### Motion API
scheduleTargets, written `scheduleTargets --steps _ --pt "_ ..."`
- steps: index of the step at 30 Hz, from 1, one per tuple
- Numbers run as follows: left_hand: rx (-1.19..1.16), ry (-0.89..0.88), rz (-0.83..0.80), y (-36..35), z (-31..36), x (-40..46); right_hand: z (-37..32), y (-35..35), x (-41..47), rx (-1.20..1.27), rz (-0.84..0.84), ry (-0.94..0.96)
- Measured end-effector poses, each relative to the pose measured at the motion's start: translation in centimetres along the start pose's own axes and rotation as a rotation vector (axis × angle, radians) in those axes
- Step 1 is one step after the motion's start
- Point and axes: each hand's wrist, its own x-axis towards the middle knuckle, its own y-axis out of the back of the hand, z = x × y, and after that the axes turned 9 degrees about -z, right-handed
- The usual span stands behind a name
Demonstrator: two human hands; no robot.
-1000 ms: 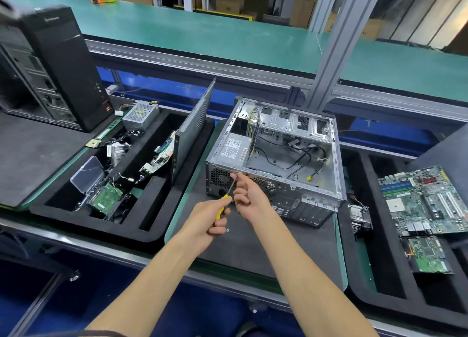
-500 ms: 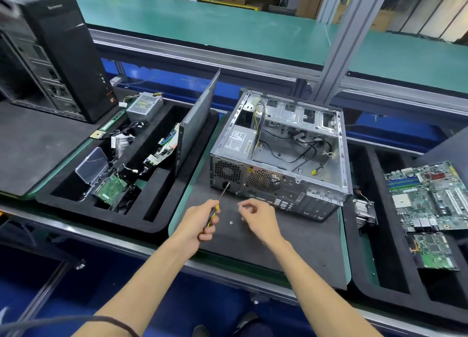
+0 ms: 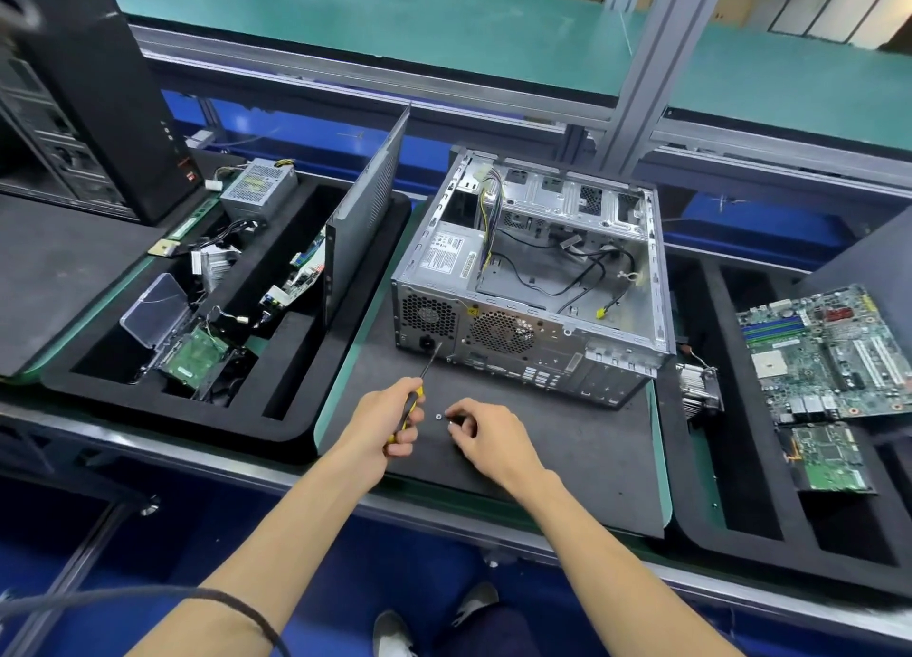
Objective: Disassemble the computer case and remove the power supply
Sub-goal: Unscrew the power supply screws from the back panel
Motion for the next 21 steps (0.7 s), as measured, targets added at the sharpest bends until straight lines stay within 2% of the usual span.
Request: scheduleTargets --steps 7,21 --pt "-0.014 -0.012 0.004 0.2 0.4 0.1 -1.3 1.2 0.7 0.023 0.059 0.0" --pt "-0.06 -0.031 0.049 1.1 0.8 0.5 -6.5 7.3 2.6 0.197 0.442 0.22"
